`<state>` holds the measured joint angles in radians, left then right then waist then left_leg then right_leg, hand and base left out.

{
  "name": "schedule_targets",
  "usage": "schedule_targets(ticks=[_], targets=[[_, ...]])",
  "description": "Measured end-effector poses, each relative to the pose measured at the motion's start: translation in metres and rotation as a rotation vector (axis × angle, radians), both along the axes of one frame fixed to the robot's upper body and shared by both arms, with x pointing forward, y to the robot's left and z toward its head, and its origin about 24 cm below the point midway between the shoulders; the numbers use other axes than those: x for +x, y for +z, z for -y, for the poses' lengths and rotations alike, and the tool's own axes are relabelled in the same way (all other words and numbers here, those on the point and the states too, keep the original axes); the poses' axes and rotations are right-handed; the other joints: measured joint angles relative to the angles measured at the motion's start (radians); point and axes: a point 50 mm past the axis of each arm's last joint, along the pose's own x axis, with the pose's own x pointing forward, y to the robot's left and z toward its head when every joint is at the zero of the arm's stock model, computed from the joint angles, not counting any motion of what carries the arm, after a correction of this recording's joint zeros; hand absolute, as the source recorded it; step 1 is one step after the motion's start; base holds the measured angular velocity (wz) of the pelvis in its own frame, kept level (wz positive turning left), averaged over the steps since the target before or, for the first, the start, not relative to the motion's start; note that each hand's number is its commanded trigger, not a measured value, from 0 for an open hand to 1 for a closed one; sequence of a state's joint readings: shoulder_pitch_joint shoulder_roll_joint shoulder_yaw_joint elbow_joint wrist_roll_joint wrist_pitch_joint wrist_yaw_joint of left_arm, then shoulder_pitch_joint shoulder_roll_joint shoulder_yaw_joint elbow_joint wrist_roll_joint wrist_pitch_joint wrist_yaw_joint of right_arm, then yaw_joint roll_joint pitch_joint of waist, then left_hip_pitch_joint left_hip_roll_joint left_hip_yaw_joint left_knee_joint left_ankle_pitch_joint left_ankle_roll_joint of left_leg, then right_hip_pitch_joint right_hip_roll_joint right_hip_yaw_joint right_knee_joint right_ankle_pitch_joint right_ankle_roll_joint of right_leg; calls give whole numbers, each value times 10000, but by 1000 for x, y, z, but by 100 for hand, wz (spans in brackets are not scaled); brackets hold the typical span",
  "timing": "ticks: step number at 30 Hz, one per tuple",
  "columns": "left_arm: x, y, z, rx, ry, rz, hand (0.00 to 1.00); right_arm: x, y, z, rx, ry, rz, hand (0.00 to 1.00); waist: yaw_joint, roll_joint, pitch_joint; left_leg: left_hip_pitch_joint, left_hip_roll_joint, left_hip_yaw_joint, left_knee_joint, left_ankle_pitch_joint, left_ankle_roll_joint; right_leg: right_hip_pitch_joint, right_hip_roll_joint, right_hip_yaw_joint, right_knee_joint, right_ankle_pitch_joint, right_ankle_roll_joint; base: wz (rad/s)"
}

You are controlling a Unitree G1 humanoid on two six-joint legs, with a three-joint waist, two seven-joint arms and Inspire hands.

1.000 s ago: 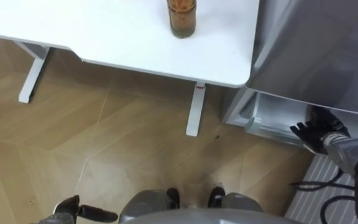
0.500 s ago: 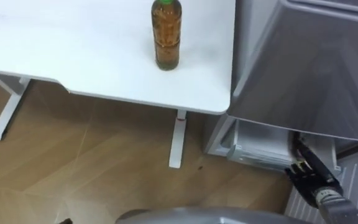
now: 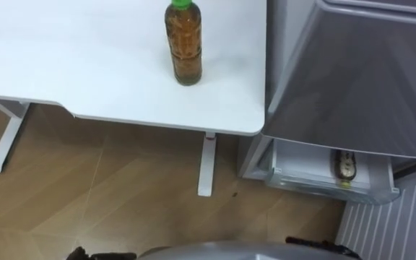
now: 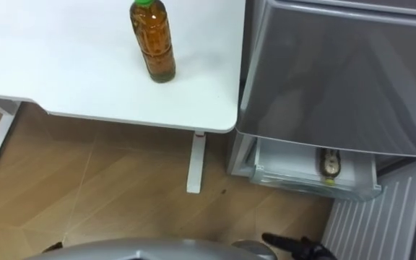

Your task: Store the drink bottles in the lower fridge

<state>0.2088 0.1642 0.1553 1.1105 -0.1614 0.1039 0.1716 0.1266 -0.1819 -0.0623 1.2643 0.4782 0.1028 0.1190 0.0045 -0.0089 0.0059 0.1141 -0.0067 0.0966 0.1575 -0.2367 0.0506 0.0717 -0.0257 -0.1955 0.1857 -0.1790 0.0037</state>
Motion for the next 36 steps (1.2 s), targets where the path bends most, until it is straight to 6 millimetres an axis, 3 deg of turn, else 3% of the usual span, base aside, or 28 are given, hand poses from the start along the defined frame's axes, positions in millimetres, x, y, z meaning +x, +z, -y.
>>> schedule_targets(ticks=[8, 16, 19, 23, 28, 36], targets=[[-12, 4, -12, 637, 3048, 248, 0, -16, 0, 3, -67, -489, -471, 0, -26, 130, -6, 224, -34, -252, -59, -10, 12, 328, -12, -130, -46, -15, 25, 8], [18, 20, -34, 2036, 5605, 1870, 0, -18, 1, 8, -468, -651, -613, 0, 63, 297, -25, 231, -65, -423, 73, -14, 12, 385, -31, -201, -59, -36, 30, 5], [27, 28, -40, 2647, 5694, 2402, 0, -14, 2, 9, -568, -402, -429, 0, 154, 319, -55, 285, -64, -406, 72, -11, 11, 351, -22, -145, -12, -55, 21, -7], [62, 55, -53, 3890, 5761, 4186, 0, -12, 2, 9, -769, 213, -381, 0, 175, 246, -64, 213, -64, -461, 102, -8, 9, 326, -21, -190, -14, -59, 15, 2], [109, 113, -65, 5790, 5520, 7200, 0, -16, 1, 9, -933, 208, -416, 0, 211, 170, -79, 330, -58, -554, 63, -11, 8, 440, -1, -283, -60, -58, 14, 0], [144, 187, -63, 7952, 4578, 10674, 0, -24, 0, 5, -883, 188, -457, 0, 126, 121, -74, 380, -73, -735, 16, -12, 6, 563, 38, -245, -174, -55, 15, 0]])
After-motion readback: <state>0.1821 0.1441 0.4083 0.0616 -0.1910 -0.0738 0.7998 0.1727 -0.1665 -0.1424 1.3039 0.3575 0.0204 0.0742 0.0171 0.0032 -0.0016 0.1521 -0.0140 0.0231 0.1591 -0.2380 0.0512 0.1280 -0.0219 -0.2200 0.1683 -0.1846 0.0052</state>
